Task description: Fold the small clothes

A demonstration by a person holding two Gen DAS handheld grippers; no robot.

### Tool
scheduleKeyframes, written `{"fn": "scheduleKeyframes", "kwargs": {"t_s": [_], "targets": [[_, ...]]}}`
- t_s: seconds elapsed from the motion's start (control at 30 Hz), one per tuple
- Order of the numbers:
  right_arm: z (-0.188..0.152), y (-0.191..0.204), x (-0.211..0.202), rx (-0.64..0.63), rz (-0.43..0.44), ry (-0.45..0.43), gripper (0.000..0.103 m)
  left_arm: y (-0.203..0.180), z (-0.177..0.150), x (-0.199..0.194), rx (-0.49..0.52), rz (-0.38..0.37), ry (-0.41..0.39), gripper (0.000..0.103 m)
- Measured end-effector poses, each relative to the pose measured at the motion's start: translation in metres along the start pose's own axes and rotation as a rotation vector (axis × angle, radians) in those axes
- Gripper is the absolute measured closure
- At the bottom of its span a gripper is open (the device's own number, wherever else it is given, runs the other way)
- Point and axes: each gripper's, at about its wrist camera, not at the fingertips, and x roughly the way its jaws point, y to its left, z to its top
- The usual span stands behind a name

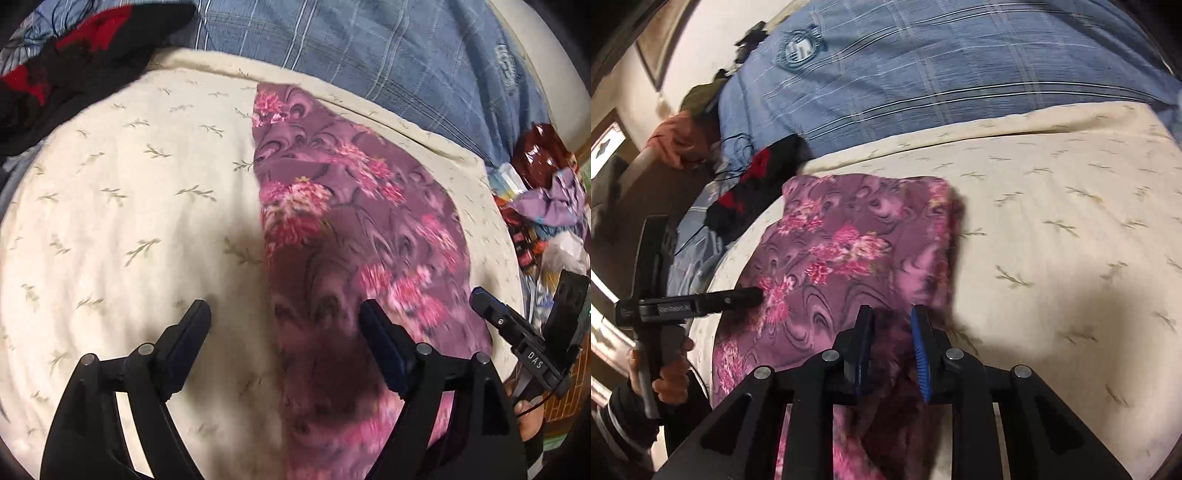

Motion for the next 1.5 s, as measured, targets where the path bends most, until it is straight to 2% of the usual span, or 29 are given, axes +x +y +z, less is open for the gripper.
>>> {"fn": "scheduleKeyframes", "kwargs": {"t_s": [0.1, 0.2, 0.23, 0.27, 0.3, 0.33, 0.43, 0.53, 0.7, 0.77, 0.87, 0.93, 1.1, 1.23, 1.43, 1.5], "targets": [[-0.018, 0.002, -0.027, -0.022, 0.043, -0.023, 0.075, -0.009, -0.024, -0.016, 0.053, -0.001, -0.027, 0.019], [-0.037, 0.005, -0.041, -0.038, 0.068, -0.036, 0.075, -0.02, -0.048, -0.009, 0.09, 0.028, -0.015, 0.019], [-0.044, 0.007, -0.038, -0.047, 0.054, -0.023, 0.075, -0.022, -0.055, -0.002, 0.096, 0.031, -0.003, 0.018], [-0.051, 0.006, -0.031, -0.06, 0.005, 0.002, 0.075, -0.02, -0.057, 0.005, 0.08, 0.027, 0.007, 0.013], [-0.056, 0.005, -0.022, -0.071, -0.048, 0.033, 0.067, -0.016, -0.059, 0.007, 0.055, 0.025, 0.007, 0.009], [-0.061, 0.003, -0.015, -0.07, -0.077, 0.051, 0.067, -0.014, -0.059, 0.006, 0.031, 0.024, 0.003, 0.008], [-0.061, 0.003, -0.02, -0.032, -0.089, 0.026, 0.061, -0.011, -0.061, -0.005, 0.022, 0.034, -0.003, 0.008], [-0.059, 0.012, -0.037, -0.036, -0.146, -0.004, 0.053, -0.013, -0.071, -0.023, 0.061, 0.124, -0.064, 0.008], [-0.067, 0.037, -0.067, -0.064, -0.291, -0.034, 0.011, -0.02, -0.098, -0.044, 0.116, 0.254, -0.168, 0.008], [-0.075, 0.054, -0.073, -0.086, -0.358, -0.033, 0.004, -0.027, -0.109, -0.046, 0.136, 0.302, -0.191, 0.008], [-0.089, 0.077, -0.082, -0.138, -0.396, -0.055, 0.001, -0.034, -0.121, -0.051, 0.178, 0.372, -0.226, 0.008], [-0.096, 0.093, -0.083, -0.174, -0.414, -0.031, 0.001, -0.039, -0.128, -0.055, 0.22, 0.395, -0.239, 0.008], [-0.109, 0.116, -0.098, -0.267, -0.479, -0.072, 0.001, -0.048, -0.145, -0.063, 0.31, 0.418, -0.246, 0.008], [-0.112, 0.112, -0.105, -0.252, -0.482, -0.068, 0.0, -0.055, -0.155, -0.067, 0.356, 0.426, -0.243, 0.008], [-0.117, 0.103, -0.115, -0.22, -0.507, -0.075, 0.0, -0.061, -0.166, -0.076, 0.372, 0.367, -0.222, 0.003], [-0.119, 0.103, -0.119, -0.226, -0.513, -0.076, 0.0, -0.062, -0.166, -0.08, 0.362, 0.318, -0.206, 0.003]]}}
